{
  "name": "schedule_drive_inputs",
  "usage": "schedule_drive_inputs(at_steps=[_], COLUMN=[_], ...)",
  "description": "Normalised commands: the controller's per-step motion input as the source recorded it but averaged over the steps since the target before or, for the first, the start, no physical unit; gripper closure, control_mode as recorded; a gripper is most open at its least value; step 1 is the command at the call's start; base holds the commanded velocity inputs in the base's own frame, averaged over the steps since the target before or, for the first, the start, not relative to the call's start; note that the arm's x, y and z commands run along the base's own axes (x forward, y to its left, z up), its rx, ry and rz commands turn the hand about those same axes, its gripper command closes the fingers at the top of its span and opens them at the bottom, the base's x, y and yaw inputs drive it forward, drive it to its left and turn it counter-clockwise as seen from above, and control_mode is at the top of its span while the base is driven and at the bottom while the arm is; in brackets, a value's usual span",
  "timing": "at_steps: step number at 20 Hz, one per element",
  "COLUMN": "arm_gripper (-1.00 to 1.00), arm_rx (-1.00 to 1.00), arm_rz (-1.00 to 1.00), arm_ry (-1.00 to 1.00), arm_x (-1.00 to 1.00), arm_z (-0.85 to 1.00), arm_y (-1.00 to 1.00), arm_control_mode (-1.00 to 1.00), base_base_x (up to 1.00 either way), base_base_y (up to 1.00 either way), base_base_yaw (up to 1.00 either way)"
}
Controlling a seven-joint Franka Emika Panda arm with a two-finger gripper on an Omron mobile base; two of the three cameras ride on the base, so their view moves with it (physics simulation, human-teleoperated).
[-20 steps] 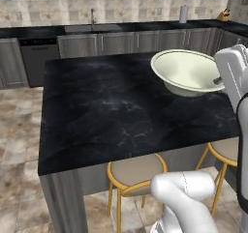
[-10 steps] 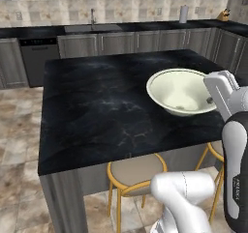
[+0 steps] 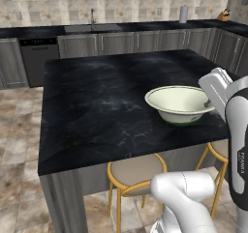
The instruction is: Pick up the bowls from the cabinet and place each bowl in front of a stool on the dining counter.
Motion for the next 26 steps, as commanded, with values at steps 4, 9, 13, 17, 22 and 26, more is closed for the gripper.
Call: schedule_drive_inputs(at_steps=[4, 9, 13, 17, 22, 26], arm_gripper=[1.00, 1.00, 1.00, 1.00, 1.00, 1.00], arm_rx=[0.00, 0.00, 0.00, 0.02, 0.01, 0.00], arm_rz=[0.19, 0.15, 0.07, 0.05, 0.09, 0.10], arm_ry=[-0.05, -0.21, -0.02, 0.02, 0.02, 0.00], arm_x=[0.00, 0.09, 0.52, 0.64, 0.51, 0.23], arm_z=[-0.50, -0.58, -0.41, -0.30, -0.36, -0.46], arm_y=[0.00, 0.00, 0.00, 0.00, 0.00, 0.00], arm_control_mode=[-1.00, -1.00, -1.00, -1.00, -1.00, -1.00], base_base_x=[0.00, 0.00, 0.00, 0.00, 0.00, 0.00], base_base_y=[0.00, 0.00, 0.00, 0.00, 0.00, 0.00], base_base_yaw=[0.00, 0.00, 0.00, 0.00, 0.00, 0.00])
